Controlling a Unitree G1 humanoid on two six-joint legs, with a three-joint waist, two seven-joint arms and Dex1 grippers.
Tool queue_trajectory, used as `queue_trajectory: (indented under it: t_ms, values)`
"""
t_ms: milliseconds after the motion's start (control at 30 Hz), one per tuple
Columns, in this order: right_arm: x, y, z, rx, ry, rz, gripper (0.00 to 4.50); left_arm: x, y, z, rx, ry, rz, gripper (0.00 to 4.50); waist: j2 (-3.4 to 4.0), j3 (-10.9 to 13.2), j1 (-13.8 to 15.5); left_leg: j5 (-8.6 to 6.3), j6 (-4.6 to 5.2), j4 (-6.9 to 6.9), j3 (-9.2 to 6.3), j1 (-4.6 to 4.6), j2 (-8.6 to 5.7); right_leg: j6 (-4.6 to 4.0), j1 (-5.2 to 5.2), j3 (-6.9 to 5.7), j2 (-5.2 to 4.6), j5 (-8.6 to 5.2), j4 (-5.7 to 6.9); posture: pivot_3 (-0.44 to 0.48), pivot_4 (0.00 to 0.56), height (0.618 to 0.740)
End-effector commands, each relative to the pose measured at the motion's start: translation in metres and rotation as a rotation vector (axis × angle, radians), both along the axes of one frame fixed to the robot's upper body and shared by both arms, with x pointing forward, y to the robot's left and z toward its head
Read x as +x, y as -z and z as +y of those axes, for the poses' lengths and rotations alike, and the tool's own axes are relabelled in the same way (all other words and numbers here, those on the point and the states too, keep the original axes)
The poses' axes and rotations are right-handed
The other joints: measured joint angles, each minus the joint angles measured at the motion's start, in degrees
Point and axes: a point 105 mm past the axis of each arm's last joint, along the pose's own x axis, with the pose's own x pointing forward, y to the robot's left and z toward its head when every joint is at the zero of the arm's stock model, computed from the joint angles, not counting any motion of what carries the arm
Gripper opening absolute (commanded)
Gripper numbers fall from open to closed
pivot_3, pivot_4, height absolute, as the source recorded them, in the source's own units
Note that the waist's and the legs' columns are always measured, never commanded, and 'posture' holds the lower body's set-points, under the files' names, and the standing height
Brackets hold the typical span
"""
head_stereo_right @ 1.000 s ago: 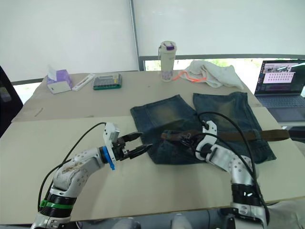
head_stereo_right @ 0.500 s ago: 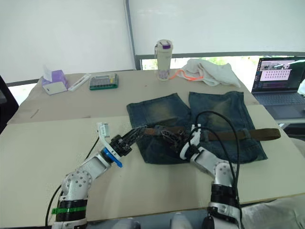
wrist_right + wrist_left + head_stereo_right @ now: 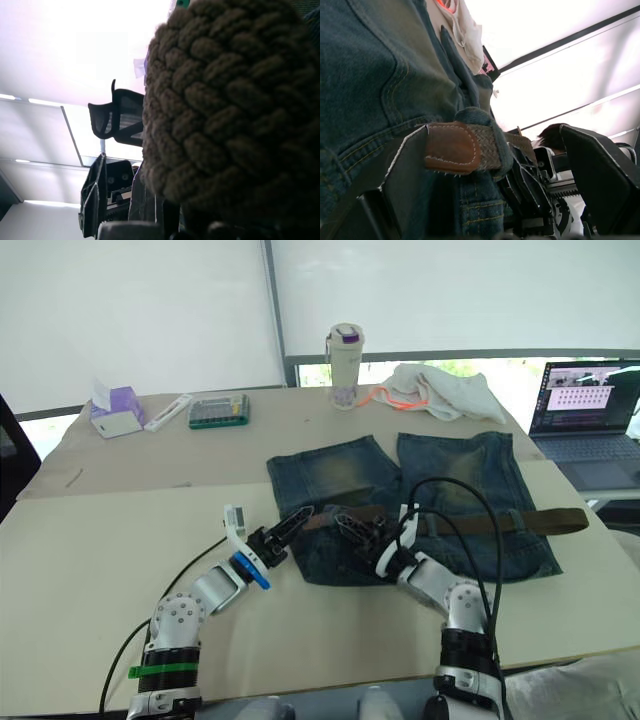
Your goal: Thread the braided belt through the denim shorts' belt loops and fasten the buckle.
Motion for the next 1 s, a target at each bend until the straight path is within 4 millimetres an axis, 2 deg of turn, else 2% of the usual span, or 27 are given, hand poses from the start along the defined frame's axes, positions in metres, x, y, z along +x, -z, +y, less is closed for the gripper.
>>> queue_trajectory:
  t_ms: [33,533,700,867,1000]
  values:
    - [-0.002,-0.004,0.005,0.01,-0.018,-0.02,0.0,0.001,-0.01,-0.002,-0.026,0.019,-0.029,4.47,0.0,0.0,0.0,0.0,0.0,0.0,0.0,0.0,0.0,0.0,0.0,0.0,0.0,0.0,0.0,0.0,0.15,0.74]
    - [-0.002,-0.016,0.002,0.077,-0.005,-0.071,0.0,0.011,-0.006,0.003,0.002,-0.03,-0.008,4.47,0.0,0.0,0.0,0.0,0.0,0.0,0.0,-0.01,0.0,-0.01,-0.02,0.0,0.0,0.01,-0.01,0.0,0.15,0.74]
    - [-0.007,-0.01,0.01,0.011,-0.047,-0.076,0.0,0.01,-0.011,-0.002,-0.017,-0.01,-0.028,4.47,0.0,0.0,0.0,0.0,-0.01,0.0,0.01,-0.03,0.0,-0.01,-0.03,0.0,0.0,0.01,-0.01,0.0,0.15,0.74]
    - [-0.006,-0.01,0.011,0.021,-0.044,-0.079,0.0,0.01,-0.014,-0.008,-0.033,0.001,-0.035,4.47,0.0,0.0,0.0,0.0,-0.01,0.0,0.01,-0.03,0.0,-0.01,-0.02,0.0,0.0,0.01,-0.02,0.0,0.15,0.74]
    - [-0.006,-0.01,0.011,0.017,-0.043,-0.081,0.0,0.01,-0.014,-0.007,-0.036,-0.003,-0.039,3.54,0.0,0.0,0.0,0.0,-0.01,-0.01,0.01,-0.03,0.0,-0.01,-0.02,0.0,0.0,0.01,-0.02,0.0,0.15,0.74]
